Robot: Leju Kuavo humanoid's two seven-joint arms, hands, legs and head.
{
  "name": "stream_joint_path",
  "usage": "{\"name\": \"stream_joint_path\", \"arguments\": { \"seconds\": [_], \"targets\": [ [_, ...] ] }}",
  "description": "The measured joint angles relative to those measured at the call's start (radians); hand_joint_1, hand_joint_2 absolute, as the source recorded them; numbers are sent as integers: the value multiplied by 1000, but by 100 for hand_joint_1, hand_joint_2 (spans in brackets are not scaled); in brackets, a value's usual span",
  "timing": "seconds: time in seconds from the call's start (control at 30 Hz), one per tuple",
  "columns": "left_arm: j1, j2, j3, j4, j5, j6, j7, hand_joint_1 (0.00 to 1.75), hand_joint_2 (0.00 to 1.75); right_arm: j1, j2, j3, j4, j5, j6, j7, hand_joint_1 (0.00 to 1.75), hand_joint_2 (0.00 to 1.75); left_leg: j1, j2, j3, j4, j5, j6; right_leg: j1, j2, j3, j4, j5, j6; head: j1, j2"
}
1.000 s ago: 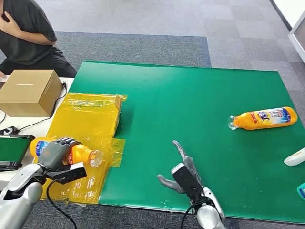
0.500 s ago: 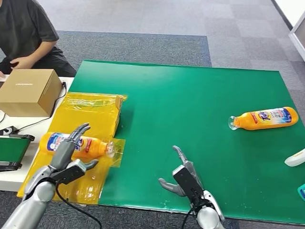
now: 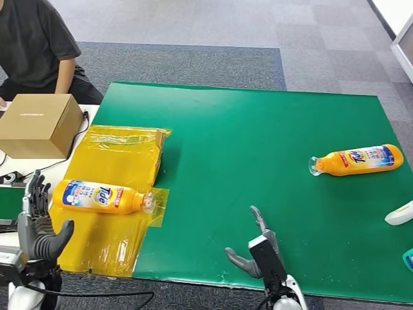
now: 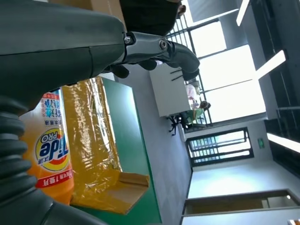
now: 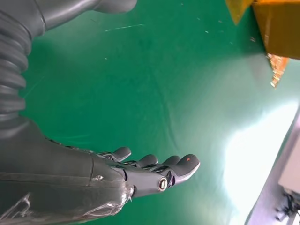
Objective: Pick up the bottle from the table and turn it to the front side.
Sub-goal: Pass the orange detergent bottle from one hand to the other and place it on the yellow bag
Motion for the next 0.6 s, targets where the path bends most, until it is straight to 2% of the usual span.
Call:
{"name": "stream_joint_path", "arguments": {
  "seconds": [0.13,0.23,0.37,0.6],
  "targets": [
    [35,-86,89,7,-22,-131,14,0,175,62,-7,-19,-78,-78,-5,-69,0,175,0,0,0,0,-1,1,0,0,1,0,-1,1,0,0],
    [47,-112,105,53,-111,-178,48,0,175,94,-7,-39,-128,-124,28,-136,0,175,0,0,0,0,-1,2,0,0,1,0,-2,2,0,0],
    [46,-133,101,127,-158,-177,58,0,175,117,-7,-55,-179,-145,53,-207,0,175,0,0,1,0,-1,2,0,0,1,0,-1,2,0,0],
    [43,-159,78,178,-112,-129,58,0,175,151,-7,-63,-248,-121,-5,-255,0,175,0,0,1,0,-1,2,0,0,1,0,-1,2,0,0]
  ]
}}
